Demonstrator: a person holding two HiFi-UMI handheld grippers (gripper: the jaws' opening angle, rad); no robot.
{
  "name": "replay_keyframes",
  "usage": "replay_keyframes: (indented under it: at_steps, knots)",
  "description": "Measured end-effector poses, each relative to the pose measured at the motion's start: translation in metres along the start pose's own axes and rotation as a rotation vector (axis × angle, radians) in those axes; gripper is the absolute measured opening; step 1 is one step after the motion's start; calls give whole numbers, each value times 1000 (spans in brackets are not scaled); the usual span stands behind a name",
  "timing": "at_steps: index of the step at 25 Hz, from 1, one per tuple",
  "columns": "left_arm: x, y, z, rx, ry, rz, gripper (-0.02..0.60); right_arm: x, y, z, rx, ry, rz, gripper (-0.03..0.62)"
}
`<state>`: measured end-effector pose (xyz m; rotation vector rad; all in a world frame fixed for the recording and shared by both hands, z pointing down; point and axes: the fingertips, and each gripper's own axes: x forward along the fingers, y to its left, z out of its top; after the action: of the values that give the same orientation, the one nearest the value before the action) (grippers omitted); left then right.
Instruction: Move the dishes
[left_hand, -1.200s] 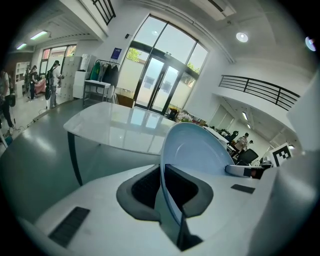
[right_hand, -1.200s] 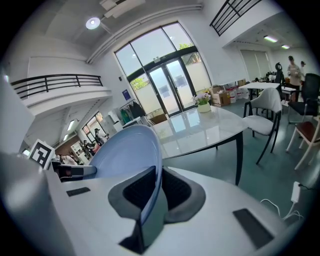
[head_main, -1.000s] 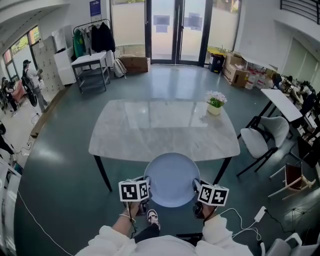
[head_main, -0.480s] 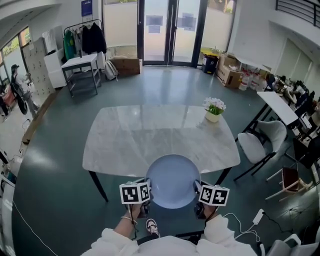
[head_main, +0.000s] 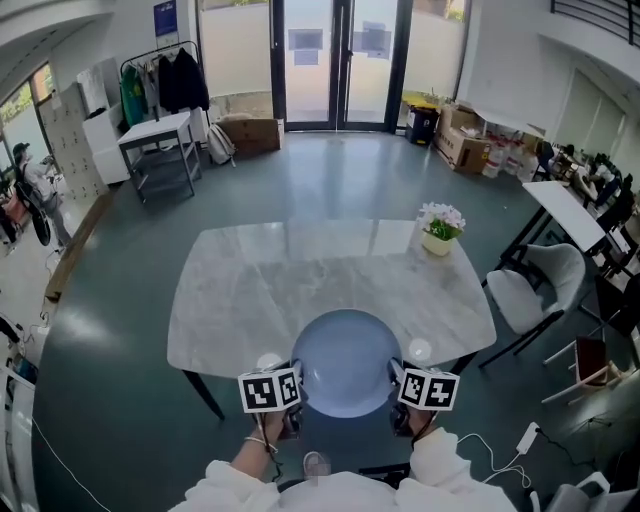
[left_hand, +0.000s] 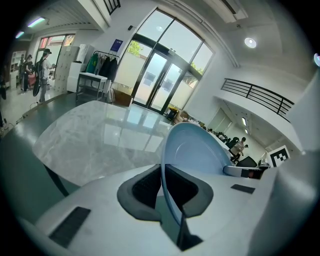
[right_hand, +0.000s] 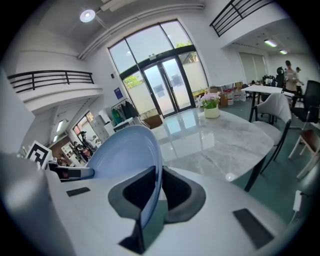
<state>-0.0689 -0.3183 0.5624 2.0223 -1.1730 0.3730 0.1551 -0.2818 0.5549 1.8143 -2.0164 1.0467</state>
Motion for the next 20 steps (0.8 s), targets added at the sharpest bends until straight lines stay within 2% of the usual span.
replay_keyframes:
  at_steps: [6,14,20]
  knots:
    - [13,10,29,24,14,7,25,27,5,20,28,-1,9,91]
    - [33,11,47,-11,24,-23,23,41,0,47,42,-38,-3,91]
    - [54,14,49,-44,40,-6,24,56,-12,48,42,4,-1,89]
